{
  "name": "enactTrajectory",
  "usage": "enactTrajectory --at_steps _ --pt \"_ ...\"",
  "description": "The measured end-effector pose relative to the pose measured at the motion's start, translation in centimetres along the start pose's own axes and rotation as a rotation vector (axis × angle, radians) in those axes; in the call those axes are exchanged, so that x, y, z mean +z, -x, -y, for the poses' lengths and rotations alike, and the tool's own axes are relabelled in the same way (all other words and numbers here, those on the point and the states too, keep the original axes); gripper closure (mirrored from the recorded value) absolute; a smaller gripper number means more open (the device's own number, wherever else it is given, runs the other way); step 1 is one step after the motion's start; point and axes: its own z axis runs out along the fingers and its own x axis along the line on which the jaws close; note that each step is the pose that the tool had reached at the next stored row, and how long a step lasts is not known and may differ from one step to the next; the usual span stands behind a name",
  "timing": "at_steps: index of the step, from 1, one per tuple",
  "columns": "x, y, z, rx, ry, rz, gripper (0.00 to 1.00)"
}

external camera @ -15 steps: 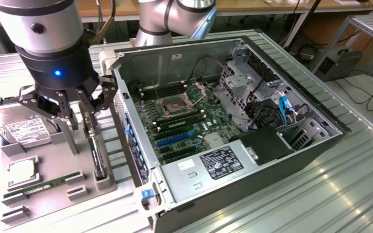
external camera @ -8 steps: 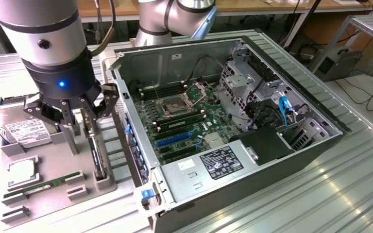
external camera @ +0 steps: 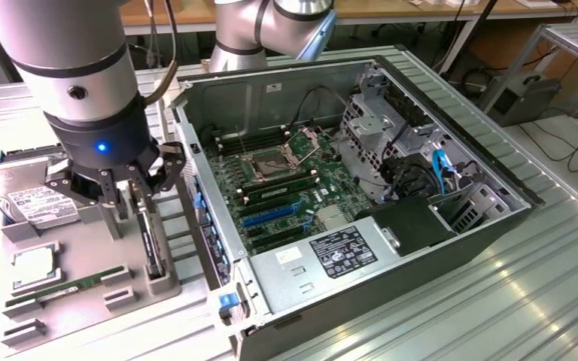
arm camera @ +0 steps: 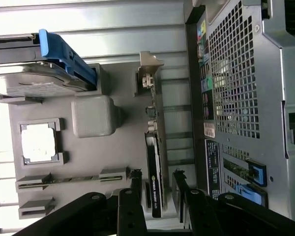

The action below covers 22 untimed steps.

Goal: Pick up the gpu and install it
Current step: 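Pick up the gpu and move the gpu toward the slot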

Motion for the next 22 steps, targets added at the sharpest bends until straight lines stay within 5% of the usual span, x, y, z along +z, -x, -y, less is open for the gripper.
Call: enactTrajectory --at_steps 13,22 --pt "3.03 -0.1 0.11 -0.019 0.0007 -0.0006 0.62" --pt "4.02 -0.1 0.1 -0.025 0.0034 0.0001 0.62"
